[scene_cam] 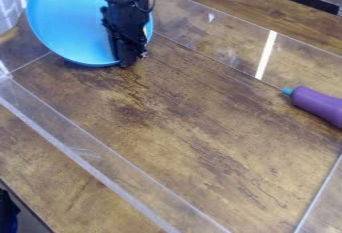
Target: Remove the lemon from the blue tray and put it on the table
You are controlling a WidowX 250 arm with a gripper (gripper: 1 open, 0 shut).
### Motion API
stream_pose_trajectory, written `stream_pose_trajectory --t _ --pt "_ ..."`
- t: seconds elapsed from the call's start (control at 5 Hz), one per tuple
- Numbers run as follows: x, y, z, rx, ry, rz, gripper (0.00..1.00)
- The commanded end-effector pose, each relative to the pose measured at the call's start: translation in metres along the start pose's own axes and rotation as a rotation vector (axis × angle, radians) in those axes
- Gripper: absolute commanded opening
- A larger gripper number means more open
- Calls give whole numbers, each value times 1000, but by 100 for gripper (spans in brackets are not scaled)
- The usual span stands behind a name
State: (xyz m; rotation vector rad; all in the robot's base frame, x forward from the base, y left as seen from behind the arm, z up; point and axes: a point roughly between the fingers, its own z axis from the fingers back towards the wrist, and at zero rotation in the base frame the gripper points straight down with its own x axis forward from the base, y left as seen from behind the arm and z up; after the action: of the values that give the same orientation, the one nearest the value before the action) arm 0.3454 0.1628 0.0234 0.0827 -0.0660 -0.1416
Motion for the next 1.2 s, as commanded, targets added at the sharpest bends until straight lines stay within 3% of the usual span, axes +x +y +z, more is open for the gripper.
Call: stream_pose_trajectory --t 0.0,1.0 --pt "-16 24 8 18 -6 60 0" --pt "-35 25 11 12 22 89 0"
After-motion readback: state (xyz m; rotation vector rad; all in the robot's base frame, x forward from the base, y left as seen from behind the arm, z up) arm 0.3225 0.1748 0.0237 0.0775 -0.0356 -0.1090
